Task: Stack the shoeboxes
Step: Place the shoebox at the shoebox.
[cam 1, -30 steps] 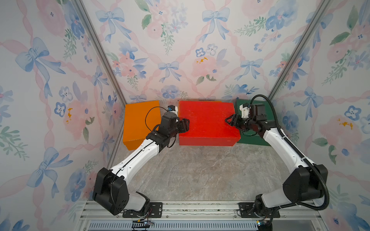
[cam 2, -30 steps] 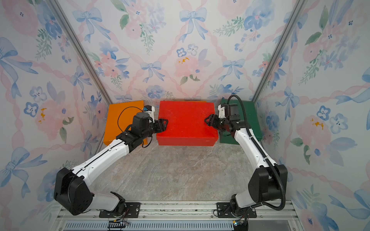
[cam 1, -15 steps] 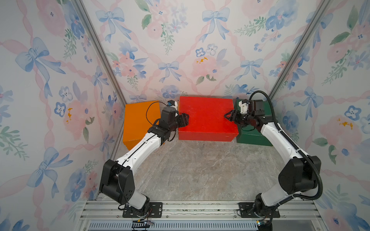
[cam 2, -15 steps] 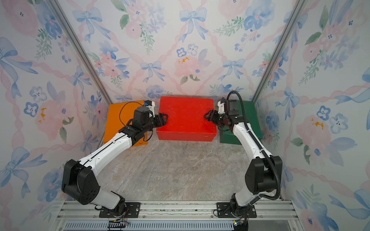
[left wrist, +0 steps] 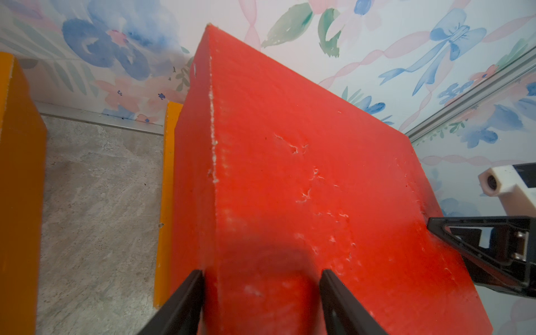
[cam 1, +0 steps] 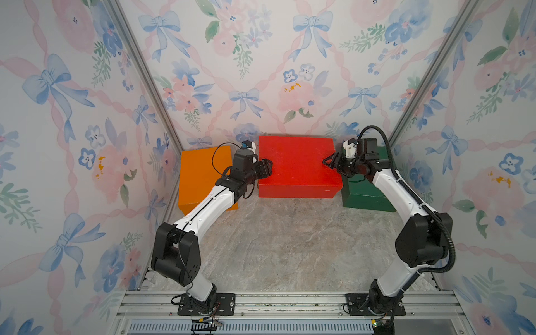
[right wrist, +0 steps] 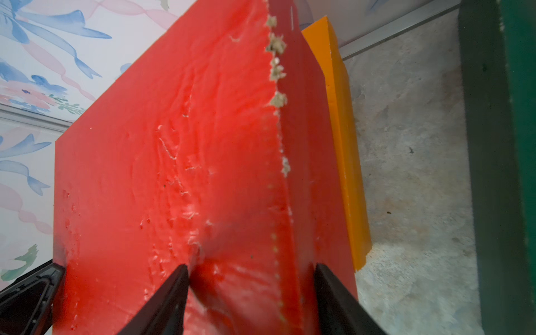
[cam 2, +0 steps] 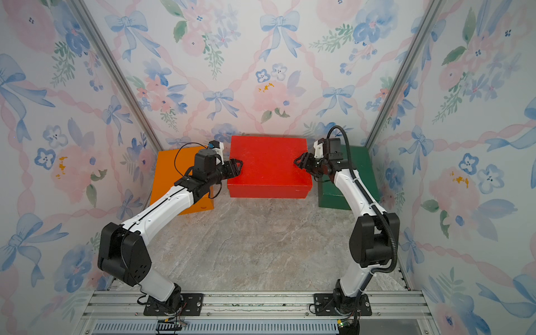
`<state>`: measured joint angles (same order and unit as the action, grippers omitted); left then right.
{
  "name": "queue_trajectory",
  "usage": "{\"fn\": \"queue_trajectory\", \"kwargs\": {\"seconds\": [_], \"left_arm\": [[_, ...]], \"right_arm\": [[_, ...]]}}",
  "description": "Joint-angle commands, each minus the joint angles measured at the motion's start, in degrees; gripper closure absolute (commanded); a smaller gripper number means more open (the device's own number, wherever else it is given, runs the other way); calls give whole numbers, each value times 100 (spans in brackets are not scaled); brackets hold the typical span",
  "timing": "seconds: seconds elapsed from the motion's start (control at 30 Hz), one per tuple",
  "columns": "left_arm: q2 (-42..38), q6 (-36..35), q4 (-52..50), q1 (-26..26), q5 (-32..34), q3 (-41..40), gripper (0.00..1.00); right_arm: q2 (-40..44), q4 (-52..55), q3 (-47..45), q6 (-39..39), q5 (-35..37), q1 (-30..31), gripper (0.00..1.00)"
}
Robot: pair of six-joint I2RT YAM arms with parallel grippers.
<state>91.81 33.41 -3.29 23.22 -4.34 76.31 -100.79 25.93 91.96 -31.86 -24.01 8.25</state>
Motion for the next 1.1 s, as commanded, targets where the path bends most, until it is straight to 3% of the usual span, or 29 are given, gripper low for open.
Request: {"fn": "queue_trajectory", "kwargs": {"seconds": [0.0,1.07], "left_arm": [[125,2,715,265,-1465,321,35],[1176,22,716,-211,-1772,1276,35]], "right_arm": [[-136,-242,381,-233,-1260,353,33],[-1283,-402,1810,-681,-1268,317,34]]}}
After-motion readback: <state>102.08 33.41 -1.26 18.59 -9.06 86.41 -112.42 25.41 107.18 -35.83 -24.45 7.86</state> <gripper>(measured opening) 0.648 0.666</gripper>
